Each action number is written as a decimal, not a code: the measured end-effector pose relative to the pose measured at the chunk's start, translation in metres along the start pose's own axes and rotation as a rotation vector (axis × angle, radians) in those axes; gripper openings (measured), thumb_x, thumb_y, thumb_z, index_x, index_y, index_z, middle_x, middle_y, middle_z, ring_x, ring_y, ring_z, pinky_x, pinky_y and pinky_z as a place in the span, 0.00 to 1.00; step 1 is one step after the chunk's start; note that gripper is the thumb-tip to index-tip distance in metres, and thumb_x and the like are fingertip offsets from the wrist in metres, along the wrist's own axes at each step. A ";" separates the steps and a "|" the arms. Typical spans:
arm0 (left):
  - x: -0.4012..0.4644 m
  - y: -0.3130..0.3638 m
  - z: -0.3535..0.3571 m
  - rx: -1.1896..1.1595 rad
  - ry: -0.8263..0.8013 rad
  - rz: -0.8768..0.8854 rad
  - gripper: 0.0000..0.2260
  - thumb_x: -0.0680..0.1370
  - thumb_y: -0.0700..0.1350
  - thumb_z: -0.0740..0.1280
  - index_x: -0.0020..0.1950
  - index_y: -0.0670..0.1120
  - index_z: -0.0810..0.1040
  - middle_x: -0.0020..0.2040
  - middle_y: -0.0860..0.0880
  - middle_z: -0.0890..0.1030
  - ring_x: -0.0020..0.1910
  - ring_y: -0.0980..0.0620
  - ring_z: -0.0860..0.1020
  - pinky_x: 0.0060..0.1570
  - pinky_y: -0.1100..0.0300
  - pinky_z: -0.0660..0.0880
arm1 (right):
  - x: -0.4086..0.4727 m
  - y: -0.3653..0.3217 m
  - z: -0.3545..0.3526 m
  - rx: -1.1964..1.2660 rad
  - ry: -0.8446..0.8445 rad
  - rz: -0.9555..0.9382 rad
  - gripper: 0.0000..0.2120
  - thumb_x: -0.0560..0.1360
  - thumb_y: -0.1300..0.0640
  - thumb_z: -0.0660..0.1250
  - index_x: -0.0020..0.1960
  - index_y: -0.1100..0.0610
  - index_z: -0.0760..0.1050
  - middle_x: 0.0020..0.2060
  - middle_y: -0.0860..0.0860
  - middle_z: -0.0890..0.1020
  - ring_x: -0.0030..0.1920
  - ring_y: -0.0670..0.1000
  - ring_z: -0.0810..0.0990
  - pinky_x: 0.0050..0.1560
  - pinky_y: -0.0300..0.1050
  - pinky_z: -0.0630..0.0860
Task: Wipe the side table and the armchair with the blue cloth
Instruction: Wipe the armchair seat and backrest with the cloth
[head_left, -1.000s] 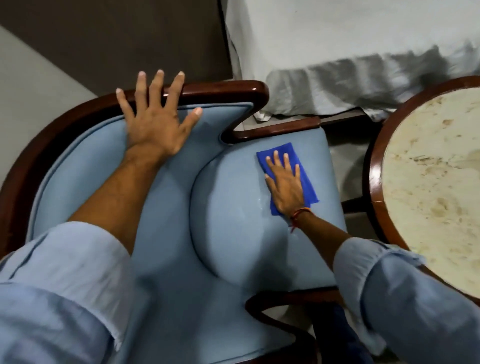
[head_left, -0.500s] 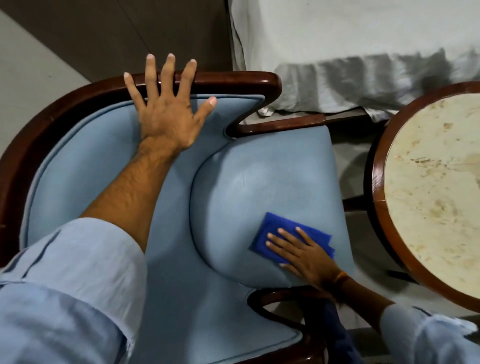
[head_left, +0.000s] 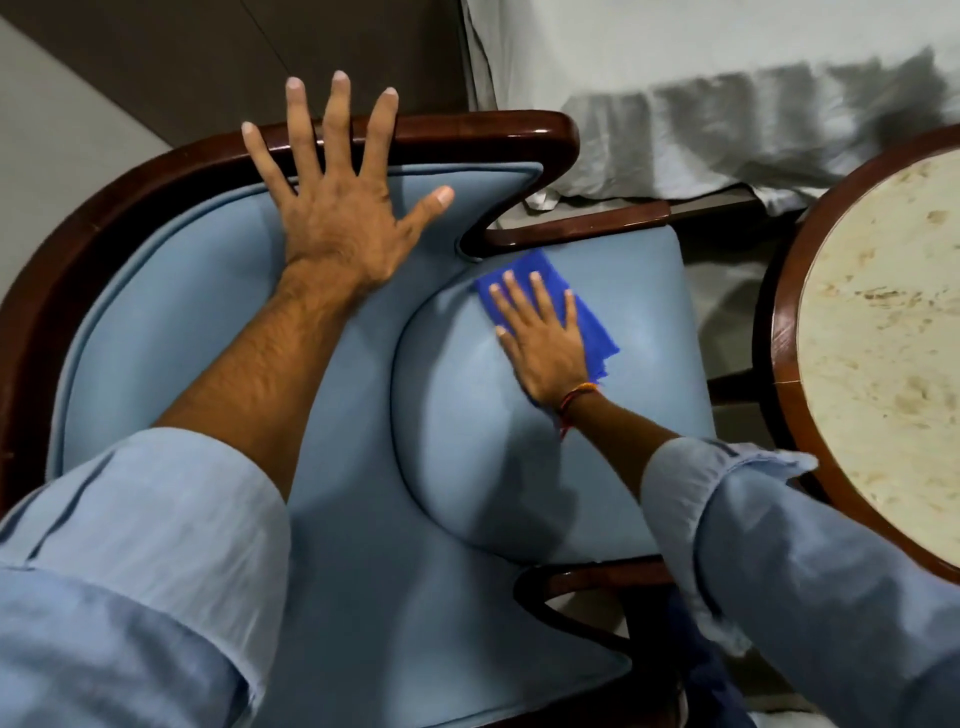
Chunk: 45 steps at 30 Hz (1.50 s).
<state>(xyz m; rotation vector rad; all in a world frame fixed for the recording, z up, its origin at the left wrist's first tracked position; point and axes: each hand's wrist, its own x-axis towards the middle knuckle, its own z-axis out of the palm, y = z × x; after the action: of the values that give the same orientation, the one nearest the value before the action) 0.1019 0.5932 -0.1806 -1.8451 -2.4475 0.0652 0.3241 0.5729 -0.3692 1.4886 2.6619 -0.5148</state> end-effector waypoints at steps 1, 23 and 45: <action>0.000 0.000 -0.001 -0.002 0.007 -0.001 0.43 0.74 0.78 0.47 0.83 0.55 0.49 0.85 0.43 0.50 0.83 0.35 0.46 0.73 0.25 0.43 | -0.014 -0.013 0.008 -0.017 -0.021 -0.107 0.28 0.85 0.45 0.54 0.83 0.45 0.54 0.83 0.46 0.57 0.84 0.55 0.54 0.80 0.68 0.53; -0.196 -0.212 -0.061 0.030 -0.163 0.078 0.39 0.82 0.67 0.49 0.84 0.45 0.44 0.85 0.46 0.46 0.84 0.48 0.46 0.81 0.44 0.55 | -0.063 -0.213 -0.077 1.424 -0.256 0.165 0.25 0.88 0.59 0.50 0.83 0.59 0.49 0.84 0.52 0.51 0.84 0.50 0.49 0.84 0.48 0.45; -0.197 -0.203 -0.064 -0.059 -0.133 0.005 0.34 0.84 0.61 0.50 0.84 0.43 0.48 0.85 0.44 0.49 0.84 0.47 0.48 0.82 0.46 0.53 | -0.136 -0.288 -0.036 0.966 -0.350 -0.173 0.28 0.87 0.47 0.49 0.80 0.35 0.37 0.80 0.33 0.36 0.81 0.42 0.32 0.83 0.57 0.39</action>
<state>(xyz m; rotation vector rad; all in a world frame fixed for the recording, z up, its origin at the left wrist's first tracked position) -0.0331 0.3469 -0.1075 -1.9303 -2.5589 0.1209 0.1604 0.3342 -0.2317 1.0850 2.3208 -2.0535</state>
